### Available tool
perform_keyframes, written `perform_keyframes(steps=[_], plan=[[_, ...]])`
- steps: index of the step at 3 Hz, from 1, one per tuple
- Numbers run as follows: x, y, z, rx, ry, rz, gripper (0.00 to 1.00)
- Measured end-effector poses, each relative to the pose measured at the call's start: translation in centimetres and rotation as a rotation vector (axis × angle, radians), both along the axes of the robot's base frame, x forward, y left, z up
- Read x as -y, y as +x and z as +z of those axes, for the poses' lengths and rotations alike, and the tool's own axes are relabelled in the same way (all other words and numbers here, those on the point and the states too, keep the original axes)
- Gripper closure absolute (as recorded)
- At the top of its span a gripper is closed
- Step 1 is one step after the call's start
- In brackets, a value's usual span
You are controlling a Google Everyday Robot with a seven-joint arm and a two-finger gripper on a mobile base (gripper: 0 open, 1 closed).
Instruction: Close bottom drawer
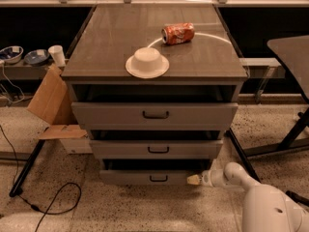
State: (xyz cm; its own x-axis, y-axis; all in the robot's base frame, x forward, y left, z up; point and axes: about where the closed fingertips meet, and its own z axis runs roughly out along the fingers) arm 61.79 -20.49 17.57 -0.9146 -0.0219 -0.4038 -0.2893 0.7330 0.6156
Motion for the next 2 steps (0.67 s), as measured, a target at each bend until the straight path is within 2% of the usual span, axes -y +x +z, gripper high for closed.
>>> perform_keyframes(steps=[1, 2], plan=[[-0.62, 1.78, 0.05, 0.02, 0.014, -0.012, 1.0], [-0.56, 1.63, 0.05, 0.02, 0.014, -0.012, 1.0]])
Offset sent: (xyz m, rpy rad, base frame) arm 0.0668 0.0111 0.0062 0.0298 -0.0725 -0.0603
